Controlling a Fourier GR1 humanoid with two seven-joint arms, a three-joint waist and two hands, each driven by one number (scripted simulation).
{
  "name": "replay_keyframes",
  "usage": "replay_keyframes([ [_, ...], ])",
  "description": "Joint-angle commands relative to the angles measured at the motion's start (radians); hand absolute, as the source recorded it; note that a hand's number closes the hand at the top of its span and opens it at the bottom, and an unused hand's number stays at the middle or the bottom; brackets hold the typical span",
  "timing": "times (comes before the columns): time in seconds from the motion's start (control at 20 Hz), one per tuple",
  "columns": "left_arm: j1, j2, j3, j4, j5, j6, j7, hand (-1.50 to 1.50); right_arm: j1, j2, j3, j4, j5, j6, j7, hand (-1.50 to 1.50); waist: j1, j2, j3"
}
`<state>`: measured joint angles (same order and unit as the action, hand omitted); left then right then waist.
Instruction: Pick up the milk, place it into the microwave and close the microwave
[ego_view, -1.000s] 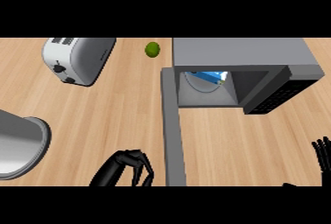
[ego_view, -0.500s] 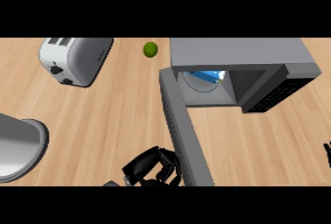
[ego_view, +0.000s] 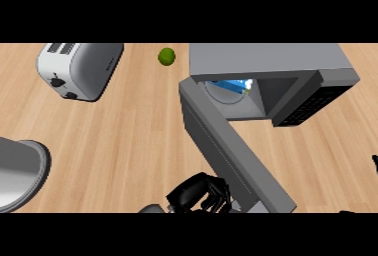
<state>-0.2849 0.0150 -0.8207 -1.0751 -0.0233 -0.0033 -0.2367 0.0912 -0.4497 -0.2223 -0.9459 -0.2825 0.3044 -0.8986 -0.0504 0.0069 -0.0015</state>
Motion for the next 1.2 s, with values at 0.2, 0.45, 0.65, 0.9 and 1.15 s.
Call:
replay_keyframes([
  [0.2,-0.115,-0.014,-0.203,-0.003,0.215,0.236,-0.023,-1.50,-0.010,-0.012,0.037,-0.128,-0.037,0.088,0.008,-1.50,-0.058,0.005,-0.004],
  [0.45,-0.217,-0.014,-0.231,-0.008,0.318,0.326,-0.003,1.50,-0.021,-0.011,0.066,-0.175,-0.053,0.090,0.052,-1.50,-0.090,0.010,-0.004],
  [0.65,-0.320,-0.014,-0.205,0.009,0.399,0.349,0.017,1.50,-0.045,-0.033,0.068,-0.204,-0.079,0.101,0.089,-1.50,-0.125,0.018,-0.003],
  [0.9,-0.417,-0.014,-0.173,0.057,0.415,0.426,-0.035,1.50,-0.062,-0.060,0.097,-0.250,-0.086,0.131,0.119,-1.50,-0.166,0.025,-0.006],
  [1.15,-0.524,-0.014,-0.155,0.093,0.462,0.464,0.000,1.50,-0.091,-0.084,0.107,-0.276,-0.097,0.136,0.154,-1.50,-0.210,0.035,-0.004],
])
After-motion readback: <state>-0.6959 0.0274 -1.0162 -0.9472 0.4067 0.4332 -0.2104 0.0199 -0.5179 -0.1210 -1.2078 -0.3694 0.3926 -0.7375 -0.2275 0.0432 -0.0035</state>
